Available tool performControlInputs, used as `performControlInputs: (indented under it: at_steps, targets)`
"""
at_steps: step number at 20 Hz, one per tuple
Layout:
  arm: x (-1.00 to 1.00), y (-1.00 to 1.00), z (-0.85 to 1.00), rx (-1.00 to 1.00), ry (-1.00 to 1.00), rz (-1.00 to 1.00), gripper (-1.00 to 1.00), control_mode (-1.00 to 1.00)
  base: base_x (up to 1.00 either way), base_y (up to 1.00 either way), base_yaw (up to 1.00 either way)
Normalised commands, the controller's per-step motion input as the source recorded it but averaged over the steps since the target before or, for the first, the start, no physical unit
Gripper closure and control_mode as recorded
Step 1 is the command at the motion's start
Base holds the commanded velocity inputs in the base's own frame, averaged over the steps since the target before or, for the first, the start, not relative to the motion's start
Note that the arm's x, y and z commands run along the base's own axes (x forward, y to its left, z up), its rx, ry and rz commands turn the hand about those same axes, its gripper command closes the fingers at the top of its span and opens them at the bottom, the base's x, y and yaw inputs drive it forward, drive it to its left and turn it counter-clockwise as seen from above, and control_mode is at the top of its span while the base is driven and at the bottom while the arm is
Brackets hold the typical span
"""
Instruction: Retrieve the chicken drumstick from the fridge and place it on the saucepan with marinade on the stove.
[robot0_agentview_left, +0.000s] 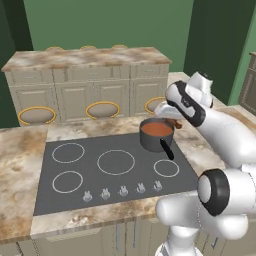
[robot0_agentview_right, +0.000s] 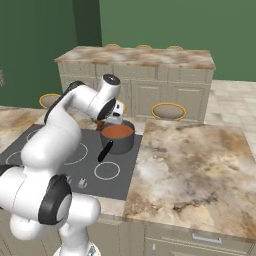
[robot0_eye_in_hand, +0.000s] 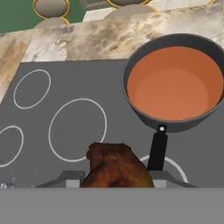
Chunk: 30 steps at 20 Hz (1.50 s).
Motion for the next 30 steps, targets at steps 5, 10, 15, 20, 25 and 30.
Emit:
performControlInputs:
  at_steps: [5, 10, 15, 20, 25, 30]
  targets:
    - [0.34, 0.00, -0.37, 0.00, 0.00, 0.00, 1.00, -1.00, 0.00, 0.00, 0.00]
    - [0.32, 0.00, -0.29, 0.00, 0.00, 0.00, 1.00, -1.00, 0.00, 0.00, 0.00]
    - [0.36, 0.00, -0.20, 0.00, 0.00, 0.00, 1.00, -1.00, 0.00, 0.00, 0.00]
    - [0.39, 0.00, -0.19, 0.00, 0.00, 0.00, 1.00, -1.00, 0.00, 0.00, 0.00]
    - [0.35, 0.00, -0.20, 0.00, 0.00, 0.00, 1.00, -1.00, 0.00, 0.00, 0.00]
    - [0.36, 0.00, -0.18, 0.00, 0.00, 0.00, 1.00, -1.00, 0.00, 0.00, 0.00]
